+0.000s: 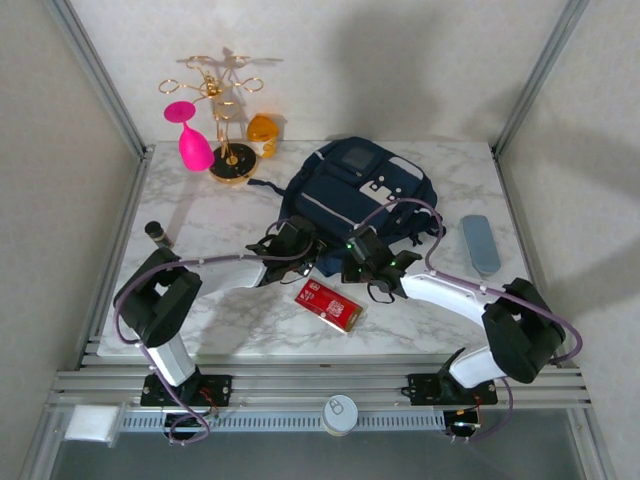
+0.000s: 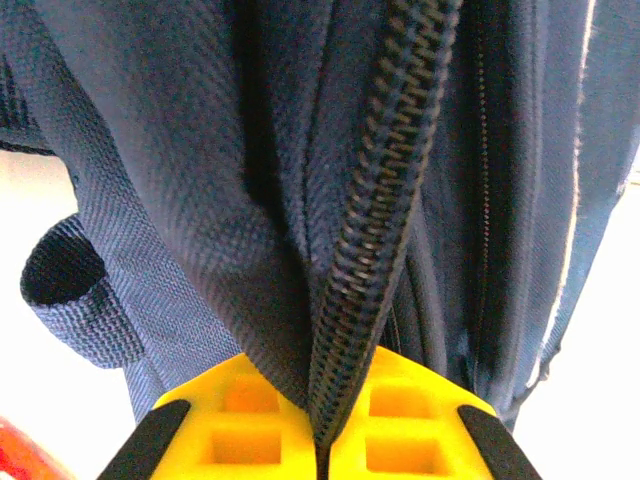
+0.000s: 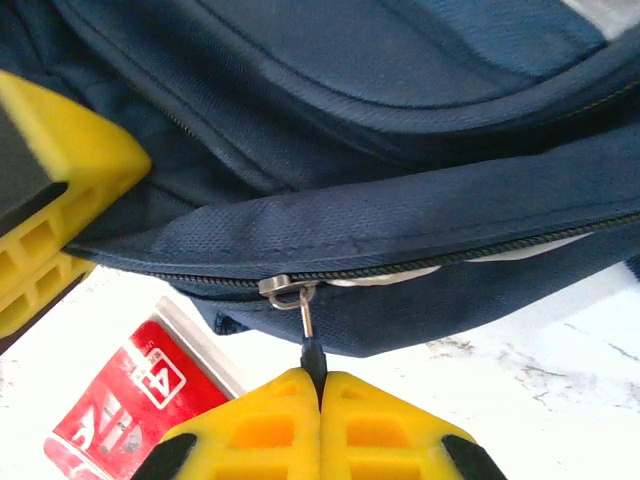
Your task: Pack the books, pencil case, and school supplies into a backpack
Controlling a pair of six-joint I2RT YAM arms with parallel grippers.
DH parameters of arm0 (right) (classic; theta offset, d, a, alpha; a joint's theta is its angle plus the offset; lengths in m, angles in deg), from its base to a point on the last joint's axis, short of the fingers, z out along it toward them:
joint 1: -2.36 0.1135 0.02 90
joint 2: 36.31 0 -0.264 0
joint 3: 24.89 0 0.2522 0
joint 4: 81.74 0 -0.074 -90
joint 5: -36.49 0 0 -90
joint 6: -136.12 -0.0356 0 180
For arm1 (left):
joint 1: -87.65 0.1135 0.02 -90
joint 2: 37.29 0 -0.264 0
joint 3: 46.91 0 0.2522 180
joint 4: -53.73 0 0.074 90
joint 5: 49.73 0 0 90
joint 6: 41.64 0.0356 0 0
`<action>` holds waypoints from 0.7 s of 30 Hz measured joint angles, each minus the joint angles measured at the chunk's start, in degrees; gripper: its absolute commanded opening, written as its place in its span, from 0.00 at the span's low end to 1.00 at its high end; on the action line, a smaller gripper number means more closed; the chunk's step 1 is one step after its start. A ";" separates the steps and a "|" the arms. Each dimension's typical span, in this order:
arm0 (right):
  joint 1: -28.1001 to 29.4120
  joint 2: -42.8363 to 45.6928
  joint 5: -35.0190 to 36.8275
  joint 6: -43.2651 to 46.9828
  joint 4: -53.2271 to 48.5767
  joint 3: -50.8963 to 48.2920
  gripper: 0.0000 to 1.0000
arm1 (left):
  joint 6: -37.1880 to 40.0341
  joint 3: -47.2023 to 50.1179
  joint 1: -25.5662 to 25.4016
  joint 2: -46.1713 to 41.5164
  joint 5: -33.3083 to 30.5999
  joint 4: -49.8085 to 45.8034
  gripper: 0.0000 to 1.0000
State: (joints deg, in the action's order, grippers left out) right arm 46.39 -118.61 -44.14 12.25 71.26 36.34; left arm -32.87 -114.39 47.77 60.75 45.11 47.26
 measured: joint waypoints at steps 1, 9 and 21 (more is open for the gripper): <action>-0.37 0.68 0.52 -0.04 -0.13 -0.37 0.00 | 0.13 0.79 0.48 -1.05 0.13 0.20 0.00; -14.45 4.31 1.51 0.20 0.42 -6.14 0.00 | 3.13 6.86 8.13 -10.73 2.27 -1.79 0.00; -21.03 1.18 0.24 3.80 1.36 -5.70 0.00 | 9.46 8.61 14.60 -12.15 3.89 -4.46 0.17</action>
State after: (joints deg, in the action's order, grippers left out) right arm 25.36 -117.43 -43.90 16.05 72.62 30.63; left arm -23.40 -105.78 62.37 48.60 49.00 42.80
